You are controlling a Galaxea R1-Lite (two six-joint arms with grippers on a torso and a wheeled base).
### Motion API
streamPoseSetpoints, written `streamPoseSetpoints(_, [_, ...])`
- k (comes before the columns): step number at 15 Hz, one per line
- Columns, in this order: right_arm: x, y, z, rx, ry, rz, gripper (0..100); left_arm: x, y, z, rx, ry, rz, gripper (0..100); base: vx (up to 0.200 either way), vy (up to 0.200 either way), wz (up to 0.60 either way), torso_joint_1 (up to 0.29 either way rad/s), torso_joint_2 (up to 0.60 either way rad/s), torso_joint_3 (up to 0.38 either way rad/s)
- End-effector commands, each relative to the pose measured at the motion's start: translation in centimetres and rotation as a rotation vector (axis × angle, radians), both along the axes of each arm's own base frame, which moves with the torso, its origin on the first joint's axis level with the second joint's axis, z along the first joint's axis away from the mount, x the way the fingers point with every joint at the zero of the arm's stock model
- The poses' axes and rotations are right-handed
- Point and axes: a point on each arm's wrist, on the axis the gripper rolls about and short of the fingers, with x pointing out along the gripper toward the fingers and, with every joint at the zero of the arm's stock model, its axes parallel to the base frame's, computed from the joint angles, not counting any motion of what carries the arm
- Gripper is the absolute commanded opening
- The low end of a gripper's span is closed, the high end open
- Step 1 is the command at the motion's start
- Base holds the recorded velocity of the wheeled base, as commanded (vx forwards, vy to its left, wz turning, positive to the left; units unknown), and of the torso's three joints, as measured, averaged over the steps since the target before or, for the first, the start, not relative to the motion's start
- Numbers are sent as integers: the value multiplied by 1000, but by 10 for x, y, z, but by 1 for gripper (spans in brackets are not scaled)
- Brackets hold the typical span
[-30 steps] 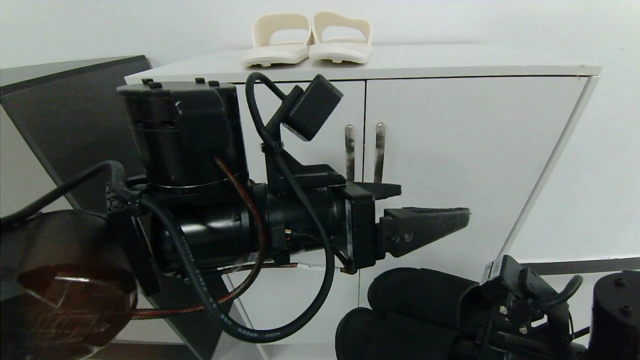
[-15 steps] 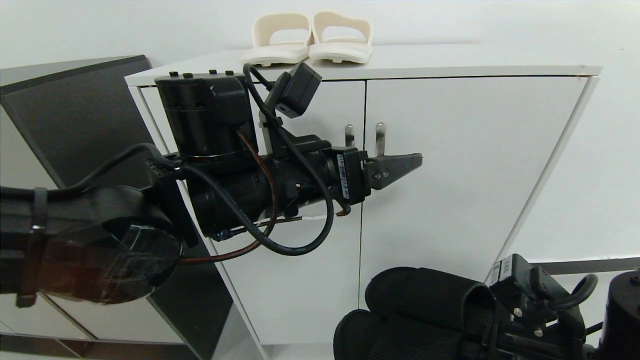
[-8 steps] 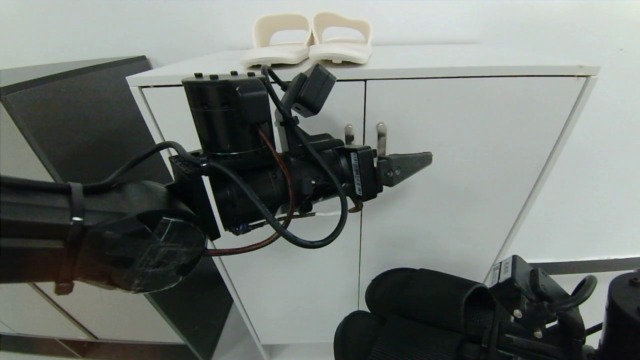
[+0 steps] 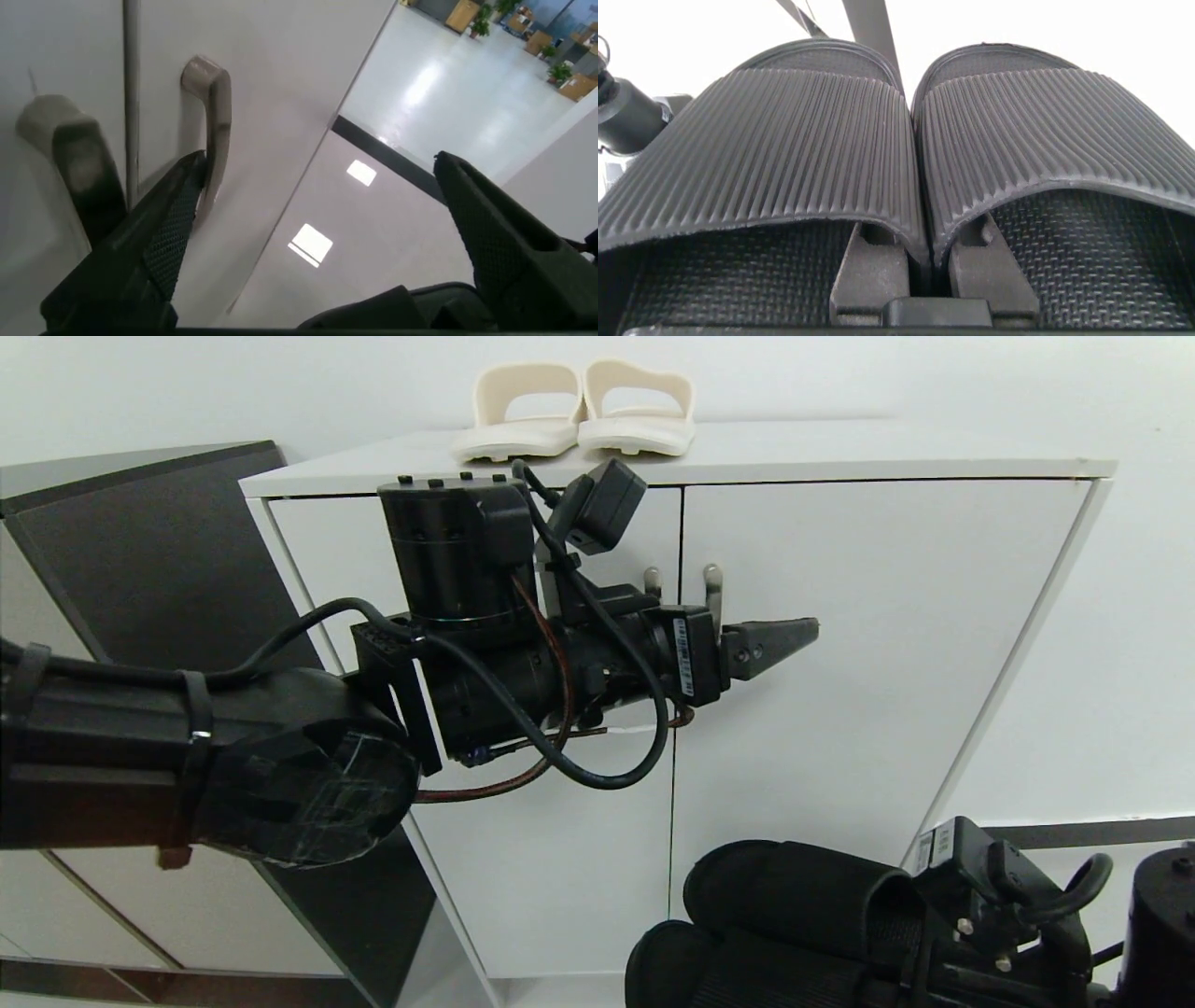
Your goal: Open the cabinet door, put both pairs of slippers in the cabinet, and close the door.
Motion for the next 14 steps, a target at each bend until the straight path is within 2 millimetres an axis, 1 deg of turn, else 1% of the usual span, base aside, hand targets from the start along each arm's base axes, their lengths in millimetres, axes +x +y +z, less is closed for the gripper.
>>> streamPoseSetpoints(1, [0,0,0,-1,2,1,0,2,-3,-2,3,4,-3,0,0,0,0,0,0,0])
streamPoseSetpoints(3, [-4,-3,-4,-3,19,52,0,0,-3,-2,1,2,-7,0,0,0,0,0,0,0])
streamPoseSetpoints(5, [-7,-6,-4,2,23,75,0,-6,-2,-2,3,2,-16,0,0,0,0,0,0,0])
streamPoseSetpoints(8, [-14,-12,-5,10,35,126,0,-29,9,-3,15,13,-38,0,0,0,0,0,0,0])
streamPoseSetpoints(11, [-23,-19,-7,-6,22,207,0,-58,17,3,8,3,-82,0,0,0,0,0,0,0])
streamPoseSetpoints(12, [-25,-19,-8,-17,23,216,0,-64,19,4,8,1,-91,0,0,0,0,0,0,0])
streamPoseSetpoints(14, [-28,-21,-14,-70,20,237,0,-74,29,1,21,-1,-94,0,0,0,0,0,0,0])
